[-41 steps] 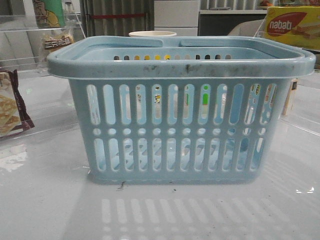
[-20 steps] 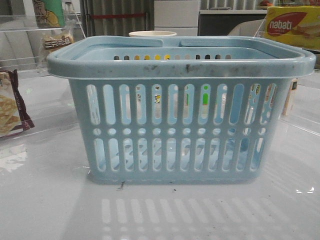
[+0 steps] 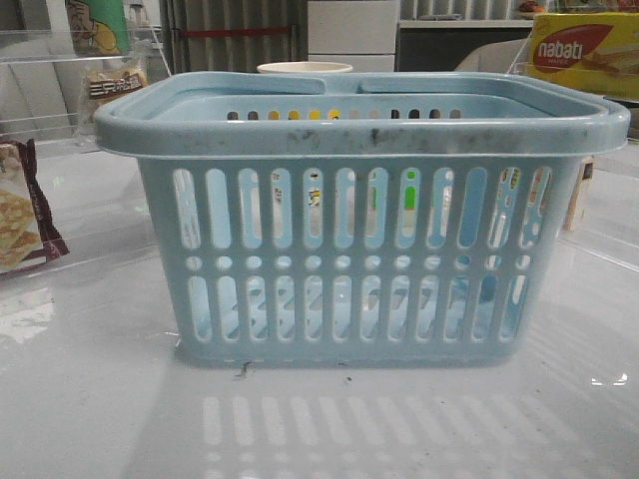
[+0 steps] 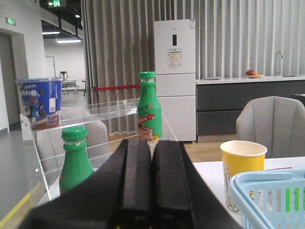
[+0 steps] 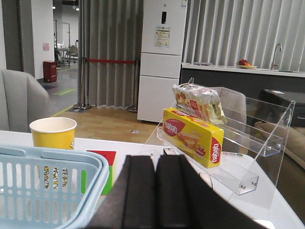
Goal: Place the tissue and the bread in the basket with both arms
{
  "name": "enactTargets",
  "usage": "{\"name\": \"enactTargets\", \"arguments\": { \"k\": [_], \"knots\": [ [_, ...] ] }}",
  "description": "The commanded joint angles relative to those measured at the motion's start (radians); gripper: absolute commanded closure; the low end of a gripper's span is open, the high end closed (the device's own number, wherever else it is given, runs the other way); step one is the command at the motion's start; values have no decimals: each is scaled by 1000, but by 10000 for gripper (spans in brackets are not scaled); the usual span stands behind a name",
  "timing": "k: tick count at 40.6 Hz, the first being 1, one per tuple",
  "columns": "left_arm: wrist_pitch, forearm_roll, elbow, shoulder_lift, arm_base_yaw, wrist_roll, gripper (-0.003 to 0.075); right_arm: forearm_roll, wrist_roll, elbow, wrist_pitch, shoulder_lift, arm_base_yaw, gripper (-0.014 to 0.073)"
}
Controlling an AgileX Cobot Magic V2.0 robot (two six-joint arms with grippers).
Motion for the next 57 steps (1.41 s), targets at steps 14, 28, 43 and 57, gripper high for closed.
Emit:
{"name": "enactTargets", "arguments": {
  "k": [14, 28, 43, 57],
  "knots": [
    [283, -30, -251, 289, 1, -6, 630, 4, -2, -212, 252, 321, -6, 524],
    [325, -30, -143, 365, 1, -6, 630, 4, -2, -111, 297, 432, -6, 524],
    [325, -9, -129, 375, 1, -6, 173, 4, -2, -92, 319, 481, -6, 93],
    [315, -11, -129, 375, -173, 48, 160, -5, 2, -172, 323, 625, -11, 56]
  ]
}}
